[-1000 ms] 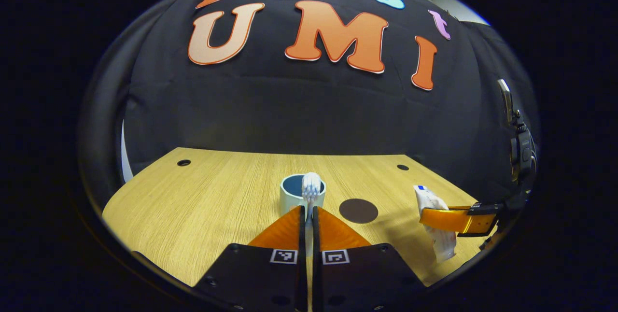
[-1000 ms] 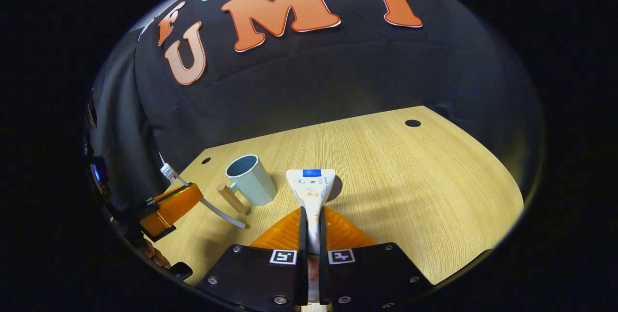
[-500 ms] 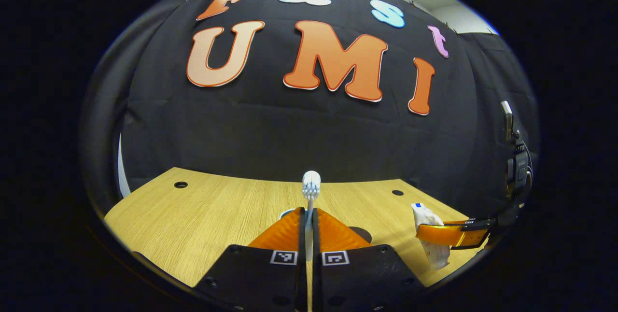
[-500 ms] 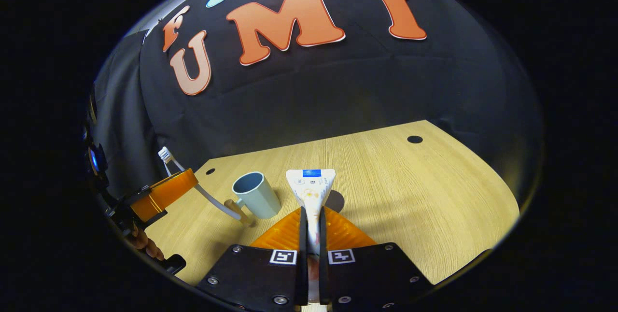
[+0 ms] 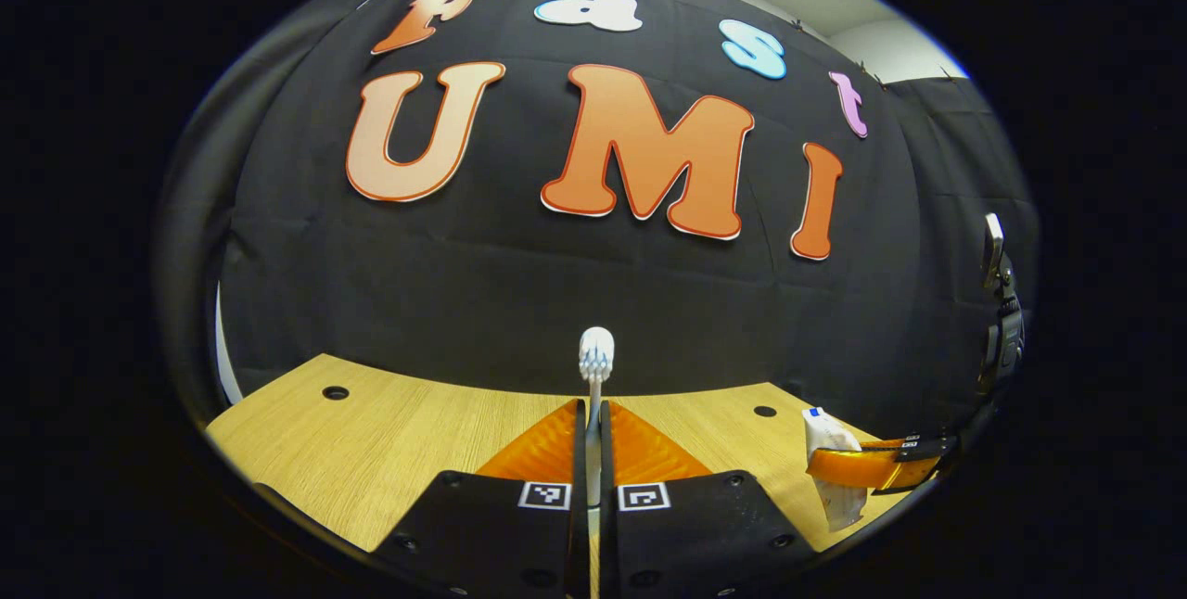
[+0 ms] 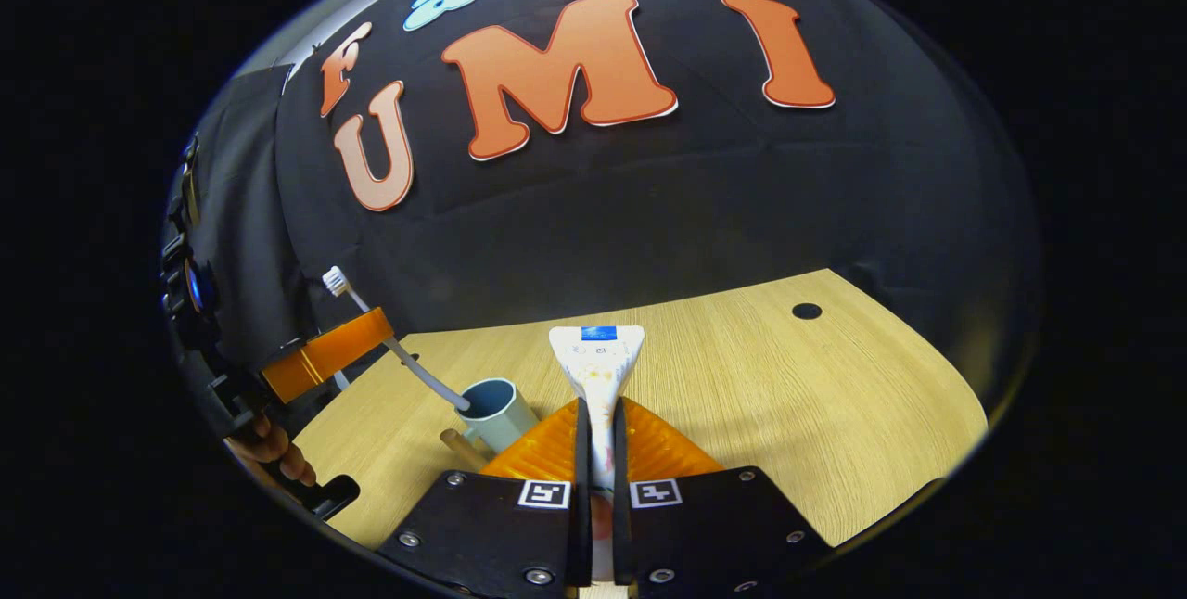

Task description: Put the toothbrush and toothpaste on the desktop into the cup, then pick up the cup and place it on the coaster on the desktop.

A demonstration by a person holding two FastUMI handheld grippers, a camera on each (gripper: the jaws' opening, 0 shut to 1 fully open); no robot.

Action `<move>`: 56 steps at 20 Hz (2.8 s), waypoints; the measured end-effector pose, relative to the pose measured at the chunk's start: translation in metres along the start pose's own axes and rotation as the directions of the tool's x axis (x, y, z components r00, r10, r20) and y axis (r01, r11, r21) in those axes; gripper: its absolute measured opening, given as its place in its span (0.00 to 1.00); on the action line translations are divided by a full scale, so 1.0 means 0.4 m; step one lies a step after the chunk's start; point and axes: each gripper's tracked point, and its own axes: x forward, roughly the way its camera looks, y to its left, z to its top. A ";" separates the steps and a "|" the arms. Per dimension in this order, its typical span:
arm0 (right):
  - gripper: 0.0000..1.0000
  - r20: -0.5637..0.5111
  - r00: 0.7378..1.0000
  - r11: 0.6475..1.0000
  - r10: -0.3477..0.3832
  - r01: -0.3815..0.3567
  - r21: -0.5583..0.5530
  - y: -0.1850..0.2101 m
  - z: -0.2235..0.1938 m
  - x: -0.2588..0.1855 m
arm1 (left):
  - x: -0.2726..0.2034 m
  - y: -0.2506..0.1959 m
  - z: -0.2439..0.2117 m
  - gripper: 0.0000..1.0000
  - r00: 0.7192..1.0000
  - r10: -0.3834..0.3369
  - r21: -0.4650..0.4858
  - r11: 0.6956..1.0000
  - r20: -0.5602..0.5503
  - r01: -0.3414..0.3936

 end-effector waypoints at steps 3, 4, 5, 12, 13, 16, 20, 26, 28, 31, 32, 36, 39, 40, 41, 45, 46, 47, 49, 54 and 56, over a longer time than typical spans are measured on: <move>0.09 0.002 1.000 1.000 0.006 -0.006 -0.003 0.005 0.004 0.033 | 0.041 0.010 -0.030 0.04 1.000 0.001 0.006 1.000 -0.024 -0.001; 0.09 0.007 1.000 1.000 0.010 -0.010 0.000 0.008 0.008 0.044 | 0.052 0.013 -0.050 0.04 0.999 0.002 -0.001 1.000 -0.038 -0.002; 0.09 0.020 1.000 1.000 0.019 -0.019 0.003 0.015 0.018 0.054 | 0.066 0.019 -0.067 0.04 0.999 0.001 -0.011 1.000 -0.052 -0.001; 0.09 0.064 0.996 0.997 0.065 -0.062 -0.052 0.066 0.067 0.101 | 0.126 0.056 -0.189 0.04 0.987 0.008 -0.041 0.999 -0.159 -0.015; 0.09 0.065 0.995 0.996 0.070 -0.067 -0.057 0.074 0.068 0.108 | 0.132 0.063 -0.199 0.04 0.985 0.012 -0.044 0.999 -0.170 -0.019; 0.09 0.056 0.995 0.995 0.085 -0.082 -0.057 0.096 0.062 0.126 | 0.135 0.071 -0.236 0.04 0.979 0.012 -0.048 0.999 -0.205 -0.022; 0.09 0.043 0.995 0.995 0.091 -0.089 -0.049 0.110 0.048 0.138 | 0.139 0.080 -0.259 0.04 0.974 0.014 -0.050 0.998 -0.227 -0.026; 0.09 0.034 0.996 0.995 0.086 -0.084 -0.051 0.114 0.038 0.144 | 0.132 0.091 -0.302 0.04 0.963 0.010 -0.074 0.997 -0.268 -0.031; 0.09 0.031 0.996 0.995 0.079 -0.078 -0.054 0.116 0.033 0.140 | 0.131 0.092 -0.310 0.04 0.960 0.010 -0.076 0.997 -0.280 -0.032; 0.09 0.028 0.996 0.995 0.082 -0.080 -0.064 0.121 0.031 0.133 | 0.134 0.091 -0.309 0.04 0.961 0.014 -0.075 0.996 -0.278 -0.036; 0.09 0.029 0.996 0.995 0.080 -0.078 -0.064 0.121 0.031 0.130 | 0.136 0.097 -0.308 0.04 0.960 0.021 -0.073 0.996 -0.279 -0.043; 0.09 0.029 0.996 0.994 0.082 -0.080 -0.070 0.124 0.033 0.121 | 0.140 0.108 -0.312 0.04 0.960 0.037 -0.061 0.997 -0.279 -0.056; 0.09 0.021 0.997 0.994 0.081 -0.079 -0.073 0.125 0.029 0.117 | 0.149 0.111 -0.319 0.05 0.955 0.053 -0.038 0.997 -0.290 -0.067; 0.09 0.023 0.996 0.994 0.083 -0.081 -0.074 0.126 0.029 0.115 | 0.145 0.115 -0.316 0.05 0.954 0.059 -0.032 0.997 -0.295 -0.071; 0.10 0.023 0.996 0.994 0.082 -0.081 -0.075 0.127 0.029 0.112 | 0.148 0.116 -0.318 0.06 0.953 0.060 -0.034 0.997 -0.296 -0.074; 0.09 0.029 0.996 0.994 0.085 -0.083 -0.070 0.126 0.035 0.104 | 0.139 0.098 -0.347 0.18 0.944 0.028 -0.065 0.997 -0.329 -0.053; 0.09 0.029 0.996 0.994 0.088 -0.086 -0.072 0.127 0.034 0.100 | 0.131 0.102 -0.346 0.23 0.945 0.030 -0.058 0.997 -0.327 -0.051; 0.09 0.031 0.995 0.993 0.094 -0.091 -0.078 0.131 0.036 0.096 | 0.129 0.103 -0.341 0.24 0.946 0.027 -0.054 0.997 -0.322 -0.047; 0.09 0.043 0.994 0.992 0.097 -0.093 -0.086 0.135 0.045 0.092 | 0.114 0.096 -0.337 0.24 0.947 0.017 -0.059 0.998 -0.321 -0.038; 0.09 0.085 0.985 0.988 0.149 -0.144 -0.059 0.167 0.093 0.106 | 0.063 0.119 -0.315 0.54 0.952 0.024 -0.035 0.999 -0.306 -0.036; 0.09 0.104 0.978 0.983 0.180 -0.174 -0.065 0.186 0.121 0.114 | 0.036 0.145 -0.292 0.74 0.957 0.049 -0.027 0.998 -0.286 -0.059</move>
